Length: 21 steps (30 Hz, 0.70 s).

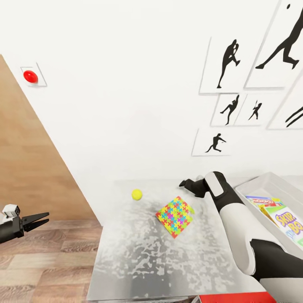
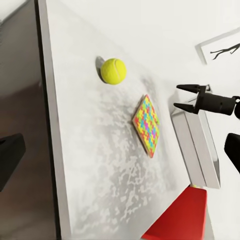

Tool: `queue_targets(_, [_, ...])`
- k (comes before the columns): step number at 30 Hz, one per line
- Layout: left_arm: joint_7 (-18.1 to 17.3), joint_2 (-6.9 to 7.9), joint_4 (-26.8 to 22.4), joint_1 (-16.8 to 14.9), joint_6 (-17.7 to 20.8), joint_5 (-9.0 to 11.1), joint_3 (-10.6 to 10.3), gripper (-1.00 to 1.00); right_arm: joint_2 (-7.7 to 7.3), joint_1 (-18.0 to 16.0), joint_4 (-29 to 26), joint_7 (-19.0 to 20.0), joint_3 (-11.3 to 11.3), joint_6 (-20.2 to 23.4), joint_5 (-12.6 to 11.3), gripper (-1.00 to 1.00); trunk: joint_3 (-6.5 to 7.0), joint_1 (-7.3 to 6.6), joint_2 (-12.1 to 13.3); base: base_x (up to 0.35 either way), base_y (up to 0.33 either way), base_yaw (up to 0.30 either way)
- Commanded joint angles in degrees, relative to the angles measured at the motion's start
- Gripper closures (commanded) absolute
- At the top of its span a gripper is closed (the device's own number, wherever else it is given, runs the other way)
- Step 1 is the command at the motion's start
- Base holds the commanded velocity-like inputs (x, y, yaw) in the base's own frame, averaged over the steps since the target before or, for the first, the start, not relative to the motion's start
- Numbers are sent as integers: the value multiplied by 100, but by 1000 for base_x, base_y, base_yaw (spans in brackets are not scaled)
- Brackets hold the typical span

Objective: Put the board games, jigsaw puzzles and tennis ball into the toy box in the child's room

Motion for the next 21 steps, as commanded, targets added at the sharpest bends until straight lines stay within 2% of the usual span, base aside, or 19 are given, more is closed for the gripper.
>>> queue_targets(1, [-8,2,0,-4,52,18,-2,-100,6,-10,-6,-60,-26,13,-60,-100,-21,3,-12,0,0,0])
queue_targets(9, [-8,2,0,-4,52,18,-2,-100,13,-234,182,-60,-15,2,-59,-100,-95,3,-12,37,0,0])
queue_targets(21, [-14,2,0,-4,52,24,11,-100,-13,-292,335,-60,13,-102,-52,-100,-208,3,-12,101,0,0])
